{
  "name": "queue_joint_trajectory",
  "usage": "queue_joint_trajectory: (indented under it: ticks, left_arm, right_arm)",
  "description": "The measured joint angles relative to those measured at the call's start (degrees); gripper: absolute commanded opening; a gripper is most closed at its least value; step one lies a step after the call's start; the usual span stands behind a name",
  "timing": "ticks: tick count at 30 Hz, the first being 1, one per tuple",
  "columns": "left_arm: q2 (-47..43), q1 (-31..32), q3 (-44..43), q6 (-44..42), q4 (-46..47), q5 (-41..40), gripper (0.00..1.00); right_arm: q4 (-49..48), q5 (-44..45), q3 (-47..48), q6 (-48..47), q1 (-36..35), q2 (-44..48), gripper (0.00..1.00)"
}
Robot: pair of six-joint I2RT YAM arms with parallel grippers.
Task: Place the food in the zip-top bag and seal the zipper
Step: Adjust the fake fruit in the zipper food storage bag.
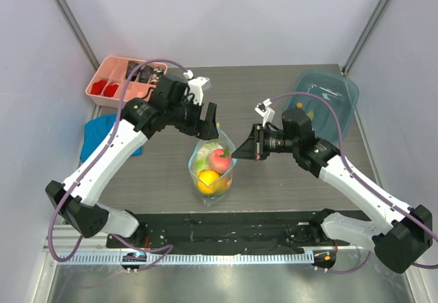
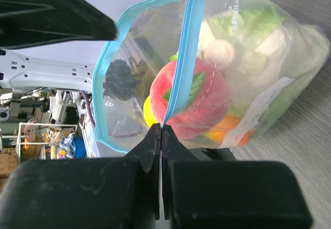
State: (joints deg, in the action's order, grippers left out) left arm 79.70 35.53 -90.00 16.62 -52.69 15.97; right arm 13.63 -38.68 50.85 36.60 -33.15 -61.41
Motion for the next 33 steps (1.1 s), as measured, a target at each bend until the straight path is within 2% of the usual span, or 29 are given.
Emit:
queue_joint_trajectory:
  ticks: [4,8,14,23,25,26,28,29,33]
  left_arm:
    - [2.7,0.1,0.0,-0.9,-1.7,-0.4,0.81]
    - [7.5,0.2,-1.5,-0.7,-2.6,2.0,0.90]
    - [9.8,0.2,-3.0,2.8,0.2,7.8,0.89]
    - [9.8,0.3,-3.0,8.0,3.3,12.6,0.91]
    - [9.8,0.5,-3.0,8.4,3.3,12.8,0.87]
    - [10.0,0.8,-3.1,8.5,3.1,12.8,0.78]
    - [10.6,1.3,-3.7,8.3,2.7,12.8,0.70]
    - [11.1,1.6,-3.8,8.3,2.7,12.8,0.63]
    - [13.1,2.2,-3.9,7.0,1.6,12.7,0.50]
  right_arm:
    - [-1.9,0.0,-0.2,0.9,-1.0,0.0,0.01]
    - [-4.2,0.4,-0.9,1.4,-3.1,-0.1,0.01]
    - [-7.2,2.4,-1.0,1.8,-6.1,-1.4,0.01]
    - [-9.3,5.6,-1.6,2.0,-6.6,-1.5,0.01]
    - [-9.4,6.3,-1.9,2.1,-6.8,-1.5,0.01]
    - [-9.8,6.7,-1.9,2.2,-7.0,-1.5,0.01]
    - [-10.3,7.1,-1.9,2.1,-7.4,-1.6,0.01]
    - [-10.5,7.5,-1.9,2.1,-7.7,-1.6,0.01]
    - [-10.6,8.2,-1.9,1.7,-8.3,-1.6,0.04]
